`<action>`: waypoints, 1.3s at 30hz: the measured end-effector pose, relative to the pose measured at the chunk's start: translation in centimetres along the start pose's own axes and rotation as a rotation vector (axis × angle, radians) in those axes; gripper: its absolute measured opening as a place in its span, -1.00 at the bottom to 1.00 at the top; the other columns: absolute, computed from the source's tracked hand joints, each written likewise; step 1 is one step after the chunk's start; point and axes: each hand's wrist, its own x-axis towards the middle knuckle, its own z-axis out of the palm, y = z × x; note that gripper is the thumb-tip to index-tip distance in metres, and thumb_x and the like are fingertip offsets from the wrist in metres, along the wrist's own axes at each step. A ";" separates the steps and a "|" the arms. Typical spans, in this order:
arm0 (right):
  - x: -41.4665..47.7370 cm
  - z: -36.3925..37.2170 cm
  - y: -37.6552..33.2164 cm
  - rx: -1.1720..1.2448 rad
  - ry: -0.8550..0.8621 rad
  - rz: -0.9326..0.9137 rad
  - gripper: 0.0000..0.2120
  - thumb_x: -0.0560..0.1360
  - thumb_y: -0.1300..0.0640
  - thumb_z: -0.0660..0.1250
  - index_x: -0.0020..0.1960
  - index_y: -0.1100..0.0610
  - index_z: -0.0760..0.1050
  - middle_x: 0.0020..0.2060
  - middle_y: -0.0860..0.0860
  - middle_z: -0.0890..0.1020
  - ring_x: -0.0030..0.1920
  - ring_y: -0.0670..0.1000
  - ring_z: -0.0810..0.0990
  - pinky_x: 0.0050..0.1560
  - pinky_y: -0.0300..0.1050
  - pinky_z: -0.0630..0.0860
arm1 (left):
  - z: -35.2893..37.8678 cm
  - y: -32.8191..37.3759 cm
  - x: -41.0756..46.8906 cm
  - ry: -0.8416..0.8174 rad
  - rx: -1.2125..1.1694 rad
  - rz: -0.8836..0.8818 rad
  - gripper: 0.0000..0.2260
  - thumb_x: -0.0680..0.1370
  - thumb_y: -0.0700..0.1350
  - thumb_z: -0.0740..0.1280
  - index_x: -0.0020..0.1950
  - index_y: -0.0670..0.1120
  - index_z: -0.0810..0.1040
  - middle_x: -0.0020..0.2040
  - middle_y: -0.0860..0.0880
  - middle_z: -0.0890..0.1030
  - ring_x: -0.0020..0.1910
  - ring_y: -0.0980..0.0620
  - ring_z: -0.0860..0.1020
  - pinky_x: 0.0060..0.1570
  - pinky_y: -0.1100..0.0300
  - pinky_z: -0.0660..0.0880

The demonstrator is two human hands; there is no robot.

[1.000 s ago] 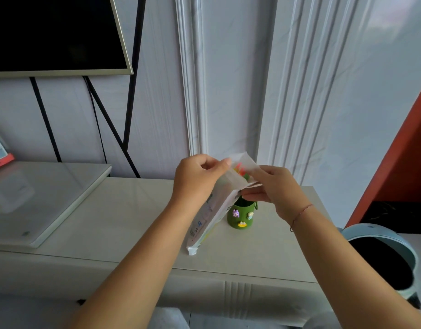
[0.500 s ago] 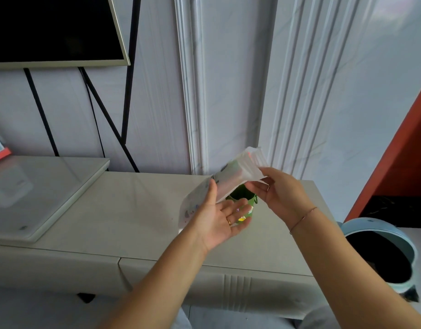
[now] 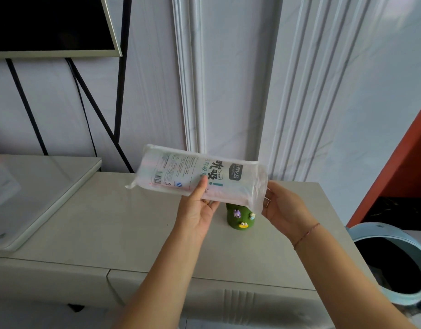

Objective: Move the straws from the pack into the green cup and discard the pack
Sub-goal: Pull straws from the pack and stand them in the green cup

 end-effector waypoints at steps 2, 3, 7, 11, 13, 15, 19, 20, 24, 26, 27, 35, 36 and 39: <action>0.6 -0.2 0.2 0.043 0.016 0.009 -0.81 0.55 0.22 0.21 -0.03 0.23 0.59 -0.15 0.13 0.67 -0.18 0.11 0.61 0.00 0.05 0.56 | -0.3 -0.1 0.6 -0.016 0.048 0.054 -0.59 0.44 -0.22 0.39 0.28 -0.06 0.50 0.12 -0.12 0.67 0.10 -0.06 0.64 -0.08 0.05 0.62; 0.8 -0.3 0.3 0.056 0.017 0.010 -0.81 0.55 0.22 0.21 -0.01 0.24 0.59 -0.12 0.14 0.66 -0.15 0.12 0.60 0.05 0.05 0.53 | -0.5 -0.2 0.8 -0.024 0.070 0.078 -0.56 0.45 -0.22 0.39 0.32 -0.05 0.48 0.17 -0.12 0.65 0.15 -0.07 0.62 -0.04 0.04 0.61; 1.4 -0.5 0.7 0.124 0.009 0.046 -0.76 0.53 0.19 0.25 0.13 0.25 0.56 -0.06 0.14 0.65 -0.09 0.14 0.58 -0.02 0.04 0.57 | -0.5 -0.2 1.0 -0.094 0.203 0.189 -0.45 0.44 -0.23 0.38 0.42 -0.01 0.39 0.29 -0.10 0.57 0.26 -0.08 0.55 0.15 -0.06 0.54; 1.7 0.2 1.1 0.188 0.004 0.073 -0.75 0.54 0.18 0.23 0.11 0.29 0.56 -0.09 0.16 0.64 -0.09 0.18 0.59 -0.01 0.22 0.57 | 0.4 0.4 0.8 -0.198 0.318 0.275 -0.41 0.47 -0.28 0.38 0.47 -0.02 0.32 0.33 -0.09 0.54 0.31 -0.09 0.51 0.25 -0.14 0.45; 1.7 0.7 1.3 0.206 -0.018 0.098 -0.67 0.58 0.17 0.15 0.26 0.33 0.45 0.15 0.21 0.59 0.16 0.26 0.54 0.25 0.34 0.37 | 0.9 0.7 0.7 -0.244 0.334 0.308 -0.40 0.47 -0.28 0.36 0.48 -0.03 0.30 0.36 -0.10 0.51 0.34 -0.10 0.48 0.31 -0.18 0.38; 1.6 1.2 1.4 0.236 -0.045 0.120 -0.62 0.60 0.15 0.09 0.34 0.34 0.36 0.27 0.24 0.51 0.30 0.29 0.45 0.21 0.26 0.37 | 1.1 0.8 0.6 -0.274 0.345 0.313 -0.39 0.48 -0.28 0.36 0.49 -0.03 0.28 0.39 -0.12 0.48 0.36 -0.11 0.45 0.35 -0.22 0.33; 1.7 1.7 1.3 0.246 -0.088 0.130 -0.62 0.61 0.13 0.06 0.33 0.31 0.38 0.25 0.23 0.54 0.29 0.25 0.48 0.16 0.16 0.43 | 1.3 0.6 0.5 -0.313 0.366 0.263 -0.38 0.48 -0.27 0.35 0.51 -0.04 0.25 0.39 -0.15 0.47 0.36 -0.13 0.45 0.34 -0.24 0.33; 1.7 1.8 1.2 0.240 -0.081 0.128 -0.63 0.61 0.13 0.08 0.31 0.31 0.40 0.22 0.22 0.56 0.25 0.23 0.51 0.16 0.15 0.44 | 1.4 0.7 0.5 -0.310 0.367 0.262 -0.38 0.48 -0.28 0.35 0.50 -0.04 0.26 0.38 -0.15 0.48 0.35 -0.13 0.46 0.34 -0.24 0.34; 1.3 1.7 0.7 0.175 -0.021 0.116 -0.81 0.55 0.14 0.22 0.03 0.22 0.54 -0.20 0.13 0.63 -0.15 0.13 0.58 -0.16 0.00 0.54 | 1.6 1.1 0.7 -0.237 0.322 0.328 -0.39 0.47 -0.29 0.35 0.49 -0.07 0.29 0.39 -0.14 0.47 0.36 -0.13 0.45 0.37 -0.21 0.31; 1.2 1.9 0.5 0.170 -0.017 0.132 -0.88 0.52 0.15 0.26 -0.06 0.19 0.53 -0.27 0.10 0.59 -0.27 0.10 0.56 -0.28 -0.06 0.56 | 1.6 1.3 0.6 -0.183 0.301 0.347 -0.38 0.45 -0.28 0.37 0.49 -0.06 0.29 0.38 -0.12 0.49 0.35 -0.09 0.47 0.36 -0.18 0.33; 1.1 2.0 0.5 0.166 -0.015 0.138 -0.89 0.51 0.16 0.26 -0.06 0.18 0.52 -0.27 0.10 0.58 -0.28 0.10 0.56 -0.28 -0.07 0.56 | 1.7 1.2 0.6 -0.166 0.306 0.355 -0.37 0.44 -0.28 0.38 0.49 -0.05 0.30 0.37 -0.10 0.50 0.34 -0.07 0.48 0.36 -0.15 0.35; 1.0 1.2 1.0 -0.200 0.018 -0.008 -0.85 0.50 0.08 0.33 0.01 0.05 0.64 -0.17 -0.01 0.68 -0.18 -0.01 0.62 -0.17 -0.16 0.55 | 1.1 2.2 1.0 -0.080 0.192 0.320 -0.47 0.47 -0.26 0.38 0.42 -0.03 0.40 0.29 -0.10 0.57 0.24 -0.07 0.56 0.19 -0.10 0.51; 1.0 1.0 0.9 -0.280 0.040 -0.044 -0.82 0.48 0.04 0.36 0.04 0.04 0.64 -0.17 -0.02 0.66 -0.21 -0.03 0.57 -0.19 -0.18 0.51 | 0.9 2.3 1.1 -0.071 0.172 0.298 -0.47 0.46 -0.24 0.38 0.42 -0.04 0.40 0.26 -0.10 0.58 0.22 -0.07 0.57 0.15 -0.09 0.53; 0.9 1.1 0.8 -0.361 0.064 -0.165 -0.78 0.46 0.08 0.40 0.06 0.15 0.62 -0.27 0.00 0.61 -0.35 -0.07 0.47 -0.30 -0.20 0.44 | 0.2 2.0 1.1 -0.034 0.123 0.223 -0.56 0.47 -0.21 0.38 0.35 -0.05 0.48 0.16 -0.07 0.64 0.15 -0.05 0.61 0.03 -0.05 0.59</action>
